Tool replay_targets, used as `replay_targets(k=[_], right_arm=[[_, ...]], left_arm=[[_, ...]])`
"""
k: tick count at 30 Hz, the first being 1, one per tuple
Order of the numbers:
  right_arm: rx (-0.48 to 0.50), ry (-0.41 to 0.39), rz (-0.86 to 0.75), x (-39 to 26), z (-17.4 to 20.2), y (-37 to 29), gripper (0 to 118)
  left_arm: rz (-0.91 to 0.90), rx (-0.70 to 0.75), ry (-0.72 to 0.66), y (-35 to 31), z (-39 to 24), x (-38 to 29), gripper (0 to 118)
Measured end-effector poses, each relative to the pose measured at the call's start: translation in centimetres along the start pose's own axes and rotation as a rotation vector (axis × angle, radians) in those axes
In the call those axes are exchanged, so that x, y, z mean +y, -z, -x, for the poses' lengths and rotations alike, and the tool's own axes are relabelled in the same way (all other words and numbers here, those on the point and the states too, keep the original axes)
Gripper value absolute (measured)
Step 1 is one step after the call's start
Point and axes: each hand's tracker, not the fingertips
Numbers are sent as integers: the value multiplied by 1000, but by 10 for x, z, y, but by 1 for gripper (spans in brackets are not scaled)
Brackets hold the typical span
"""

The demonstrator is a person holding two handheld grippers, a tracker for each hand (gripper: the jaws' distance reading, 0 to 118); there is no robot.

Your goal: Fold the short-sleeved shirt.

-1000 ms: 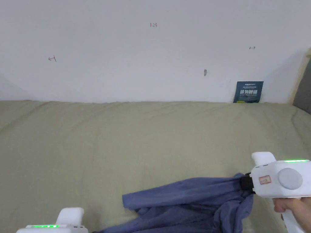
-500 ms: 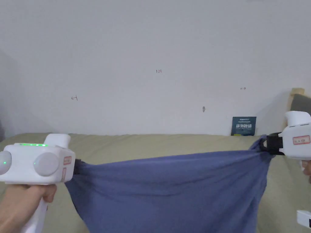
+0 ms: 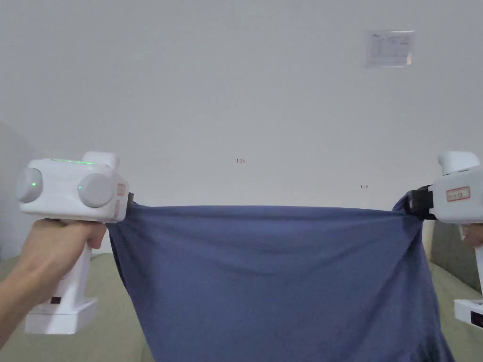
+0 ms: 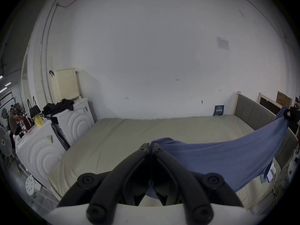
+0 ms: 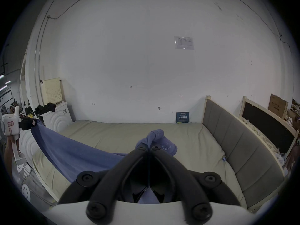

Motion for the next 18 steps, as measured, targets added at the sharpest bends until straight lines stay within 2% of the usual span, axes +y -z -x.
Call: replay_targets(k=[4, 8, 14, 18], right_arm=[[-7, 8, -15, 14, 3, 13, 2], [-31, -22, -10, 29, 13, 37, 2], [-59, -5, -13, 55, 17, 100, 2], [-85, -28, -14, 72, 20, 141, 2]], left_arm=[[-3, 26, 9, 13, -4, 13, 0], [-15, 53, 47, 33, -9, 28, 0], [1, 70, 19, 79, -14, 48, 0], [-14, 90, 15, 114, -22, 69, 0]])
